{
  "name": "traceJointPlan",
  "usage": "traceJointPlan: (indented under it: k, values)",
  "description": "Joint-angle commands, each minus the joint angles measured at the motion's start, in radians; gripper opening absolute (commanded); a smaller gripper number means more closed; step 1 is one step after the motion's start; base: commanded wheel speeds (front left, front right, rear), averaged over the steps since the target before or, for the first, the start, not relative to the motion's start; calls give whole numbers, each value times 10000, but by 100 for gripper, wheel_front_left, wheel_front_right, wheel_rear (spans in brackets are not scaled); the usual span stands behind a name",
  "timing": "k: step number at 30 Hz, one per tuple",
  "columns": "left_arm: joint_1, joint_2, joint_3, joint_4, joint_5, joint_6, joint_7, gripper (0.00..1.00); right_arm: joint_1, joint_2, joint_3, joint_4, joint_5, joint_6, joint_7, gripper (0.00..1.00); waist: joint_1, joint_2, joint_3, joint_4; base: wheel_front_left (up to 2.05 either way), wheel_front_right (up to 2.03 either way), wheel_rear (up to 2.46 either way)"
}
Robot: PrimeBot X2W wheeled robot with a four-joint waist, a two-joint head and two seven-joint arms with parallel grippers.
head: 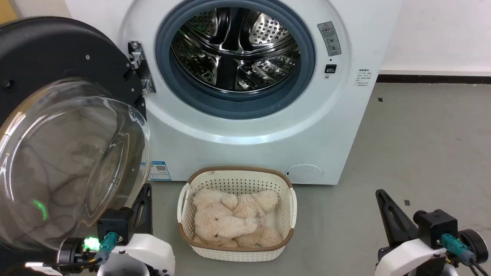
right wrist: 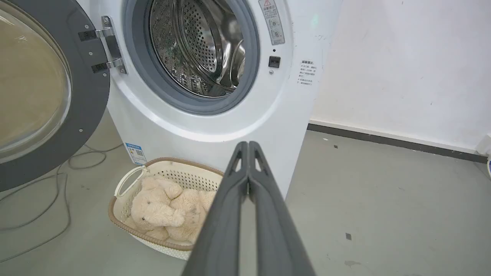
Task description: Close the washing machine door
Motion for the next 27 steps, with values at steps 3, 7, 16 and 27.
traceJointPlan:
  k: [3,7,16,27]
  values:
    - [139,-7,12,-41,28,-43,3,0,-115,24,3,-45,-76,6,14,0,-1,0,0,0,0,0,0]
    - [139,-7,12,-41,28,-43,3,0,-115,24,3,-45,-76,6,14,0,-1,0,0,0,0,0,0]
    - [-2,0,-6,15,-2,12,1,100,3,0,-2,8,7,0,-1,100,-1,0,0,0,0,0,0]
    - [26,0,-84,49,-123,59,-182,100,35,2,-32,33,162,0,-181,100,-1,0,9,14,0,0,0]
